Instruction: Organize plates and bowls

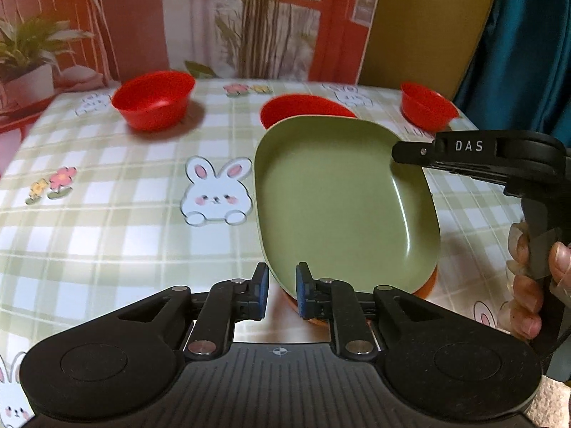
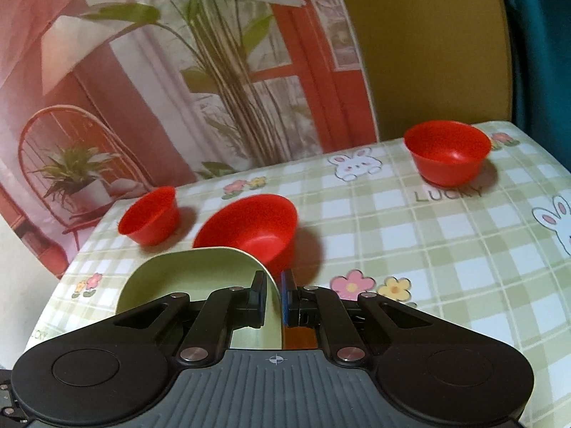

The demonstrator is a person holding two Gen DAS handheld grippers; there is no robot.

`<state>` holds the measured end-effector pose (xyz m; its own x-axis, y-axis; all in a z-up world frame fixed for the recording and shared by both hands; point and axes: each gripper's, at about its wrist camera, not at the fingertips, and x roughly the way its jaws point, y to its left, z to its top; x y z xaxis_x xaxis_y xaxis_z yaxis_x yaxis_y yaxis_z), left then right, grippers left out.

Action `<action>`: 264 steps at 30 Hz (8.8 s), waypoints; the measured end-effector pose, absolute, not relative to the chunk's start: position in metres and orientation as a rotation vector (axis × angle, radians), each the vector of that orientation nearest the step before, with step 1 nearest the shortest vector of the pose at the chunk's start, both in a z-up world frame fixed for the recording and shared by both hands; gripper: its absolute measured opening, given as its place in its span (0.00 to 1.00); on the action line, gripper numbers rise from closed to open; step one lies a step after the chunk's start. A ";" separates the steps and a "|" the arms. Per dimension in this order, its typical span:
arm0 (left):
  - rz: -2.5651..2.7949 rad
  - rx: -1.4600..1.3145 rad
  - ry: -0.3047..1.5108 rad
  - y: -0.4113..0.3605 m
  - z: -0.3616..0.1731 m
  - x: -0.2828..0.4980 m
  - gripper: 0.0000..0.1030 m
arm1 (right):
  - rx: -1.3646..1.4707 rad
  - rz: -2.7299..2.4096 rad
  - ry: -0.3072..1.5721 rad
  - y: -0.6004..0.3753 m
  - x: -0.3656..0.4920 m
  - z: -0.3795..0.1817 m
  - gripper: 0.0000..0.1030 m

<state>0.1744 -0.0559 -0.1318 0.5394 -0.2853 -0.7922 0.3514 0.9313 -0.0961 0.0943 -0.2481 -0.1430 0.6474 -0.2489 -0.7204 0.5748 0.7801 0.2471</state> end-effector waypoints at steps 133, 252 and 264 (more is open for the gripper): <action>-0.853 0.099 0.958 -0.332 -0.175 0.140 0.49 | 0.334 -1.074 0.799 -0.410 -0.170 -0.151 0.19; -0.450 -0.019 0.874 -0.039 -0.125 0.205 0.19 | 0.459 -0.491 0.833 -0.223 0.075 -0.136 0.13; -0.445 0.013 0.882 -0.045 -0.131 0.206 0.19 | 0.483 -0.493 0.851 -0.226 0.074 -0.145 0.13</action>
